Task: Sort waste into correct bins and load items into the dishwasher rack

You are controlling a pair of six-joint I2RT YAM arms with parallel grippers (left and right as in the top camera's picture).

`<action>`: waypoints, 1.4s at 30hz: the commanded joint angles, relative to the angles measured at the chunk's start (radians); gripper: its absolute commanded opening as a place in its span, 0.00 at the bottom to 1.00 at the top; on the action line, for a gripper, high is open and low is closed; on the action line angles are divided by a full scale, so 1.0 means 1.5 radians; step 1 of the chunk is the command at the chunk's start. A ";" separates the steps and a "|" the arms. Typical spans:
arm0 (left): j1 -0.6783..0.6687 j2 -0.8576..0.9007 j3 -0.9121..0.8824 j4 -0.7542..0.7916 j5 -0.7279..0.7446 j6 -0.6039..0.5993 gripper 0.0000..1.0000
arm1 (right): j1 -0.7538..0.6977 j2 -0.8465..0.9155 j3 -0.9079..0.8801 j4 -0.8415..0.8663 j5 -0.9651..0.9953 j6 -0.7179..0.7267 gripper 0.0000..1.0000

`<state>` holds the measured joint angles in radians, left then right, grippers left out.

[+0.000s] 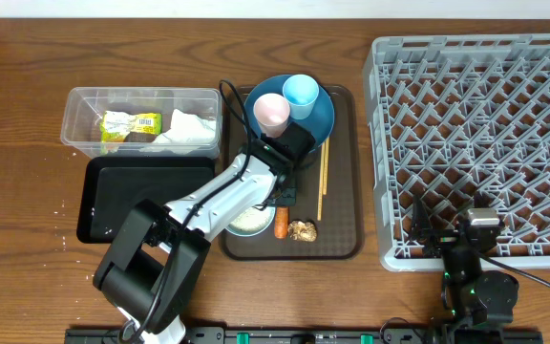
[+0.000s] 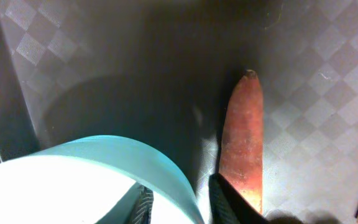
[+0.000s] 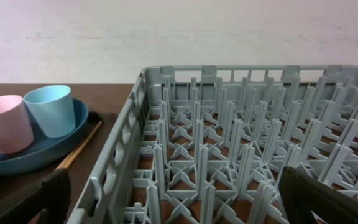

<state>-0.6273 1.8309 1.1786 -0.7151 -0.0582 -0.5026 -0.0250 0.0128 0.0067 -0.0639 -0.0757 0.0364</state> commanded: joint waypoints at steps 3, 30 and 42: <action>0.024 0.007 -0.002 -0.012 -0.022 -0.005 0.25 | 0.000 -0.002 -0.001 -0.003 -0.002 -0.010 0.99; 0.032 0.011 -0.007 -0.016 -0.033 -0.005 0.26 | 0.000 -0.002 -0.001 -0.003 -0.002 -0.010 0.99; 0.038 0.019 -0.007 -0.019 -0.057 -0.005 0.26 | 0.000 -0.002 -0.001 -0.003 -0.002 -0.010 0.99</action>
<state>-0.5835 1.8328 1.1786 -0.7322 -0.0906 -0.5018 -0.0250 0.0128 0.0067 -0.0639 -0.0757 0.0364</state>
